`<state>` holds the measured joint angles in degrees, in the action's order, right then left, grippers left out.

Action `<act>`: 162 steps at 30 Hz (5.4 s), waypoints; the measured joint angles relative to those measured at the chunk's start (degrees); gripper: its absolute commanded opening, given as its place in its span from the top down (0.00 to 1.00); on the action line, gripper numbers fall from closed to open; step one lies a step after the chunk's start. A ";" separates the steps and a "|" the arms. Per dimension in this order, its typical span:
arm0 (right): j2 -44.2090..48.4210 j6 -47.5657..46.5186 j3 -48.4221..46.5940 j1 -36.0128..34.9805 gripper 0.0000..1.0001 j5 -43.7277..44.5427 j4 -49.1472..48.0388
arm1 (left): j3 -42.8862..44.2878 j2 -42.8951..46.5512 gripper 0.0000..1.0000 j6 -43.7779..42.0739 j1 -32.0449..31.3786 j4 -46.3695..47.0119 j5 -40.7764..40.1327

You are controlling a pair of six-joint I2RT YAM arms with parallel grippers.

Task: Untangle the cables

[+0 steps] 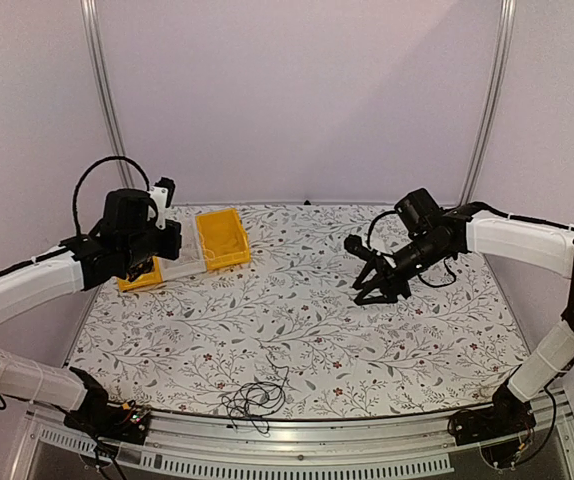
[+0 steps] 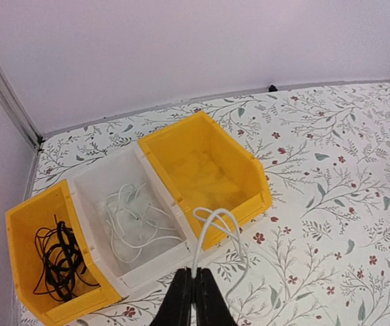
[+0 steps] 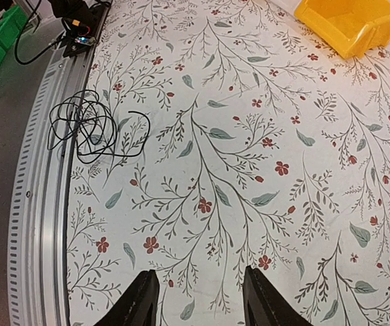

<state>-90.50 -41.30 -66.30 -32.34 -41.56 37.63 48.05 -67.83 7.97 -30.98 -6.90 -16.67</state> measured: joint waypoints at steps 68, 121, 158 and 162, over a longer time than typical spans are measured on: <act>-28.68 9.31 -14.23 -25.05 0.38 5.95 -13.31 | -19.78 12.81 0.40 12.44 -12.41 14.56 2.84; -9.14 9.20 -37.86 -15.69 1.00 10.21 -2.34 | -6.08 -34.16 0.85 11.04 -37.97 36.37 -2.19; 1.79 1.95 -40.26 -6.12 1.00 14.36 1.20 | -6.78 -15.72 0.47 10.75 -33.66 31.50 -4.04; 3.72 2.97 -35.17 -6.12 1.00 11.98 0.81 | -6.43 -13.40 0.48 10.01 -33.68 28.44 -8.46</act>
<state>-86.78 -38.33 -101.47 -38.46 -29.58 38.44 41.63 -81.23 17.98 -64.66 21.54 -25.12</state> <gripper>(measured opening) 0.011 0.530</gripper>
